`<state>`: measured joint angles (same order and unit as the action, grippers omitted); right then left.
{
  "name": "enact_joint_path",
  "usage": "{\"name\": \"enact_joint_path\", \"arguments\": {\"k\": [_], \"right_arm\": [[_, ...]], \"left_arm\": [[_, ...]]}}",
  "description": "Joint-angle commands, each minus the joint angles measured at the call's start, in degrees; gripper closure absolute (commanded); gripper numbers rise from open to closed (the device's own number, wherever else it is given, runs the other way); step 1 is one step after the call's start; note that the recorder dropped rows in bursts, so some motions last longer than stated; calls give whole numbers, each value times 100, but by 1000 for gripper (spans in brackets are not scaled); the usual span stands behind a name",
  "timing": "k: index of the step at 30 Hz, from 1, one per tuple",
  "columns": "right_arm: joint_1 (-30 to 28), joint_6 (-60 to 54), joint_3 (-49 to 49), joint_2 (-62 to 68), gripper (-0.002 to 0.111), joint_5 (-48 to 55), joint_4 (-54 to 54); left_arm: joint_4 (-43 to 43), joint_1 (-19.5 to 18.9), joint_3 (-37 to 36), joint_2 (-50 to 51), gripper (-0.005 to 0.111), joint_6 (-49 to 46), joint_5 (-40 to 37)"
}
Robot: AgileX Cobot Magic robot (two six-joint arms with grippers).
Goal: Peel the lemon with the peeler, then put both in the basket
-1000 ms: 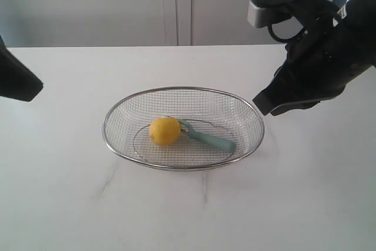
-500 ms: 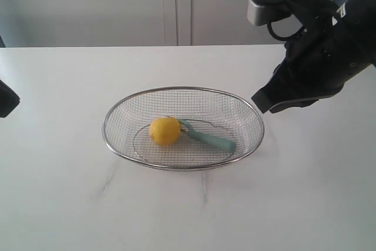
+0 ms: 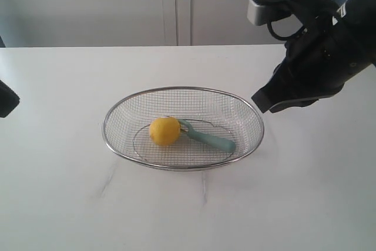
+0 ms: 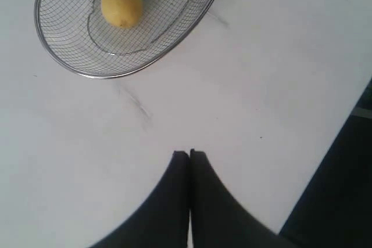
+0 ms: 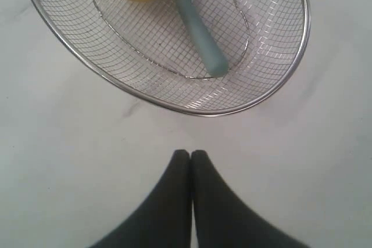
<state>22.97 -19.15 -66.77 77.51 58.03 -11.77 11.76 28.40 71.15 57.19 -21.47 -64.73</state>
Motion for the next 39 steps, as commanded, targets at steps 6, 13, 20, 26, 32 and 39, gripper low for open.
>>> {"name": "enact_joint_path", "arguments": {"k": [6, 13, 20, 26, 32, 39], "right_arm": [[-5, -5, 17, -43, 108, -39, -15], [-5, -5, 17, -43, 108, -39, -15], [-5, -5, 17, -43, 108, -51, -15], [-5, -5, 17, -43, 108, -51, -15], [-5, -5, 17, -43, 108, -51, -15], [-5, -5, 17, -43, 108, -72, -15]], "left_arm": [[11, 27, -37, -52, 107, 45, -242], [11, 27, -37, -338, 107, 45, -244], [11, 27, -149, -1059, 107, 45, -244], [460, -513, -696, -1820, 107, 58, -47], [943, -1013, -2300, -2323, 107, 90, 2266], [2186, -1114, -6111, -3344, 107, 397, 7621]]}}
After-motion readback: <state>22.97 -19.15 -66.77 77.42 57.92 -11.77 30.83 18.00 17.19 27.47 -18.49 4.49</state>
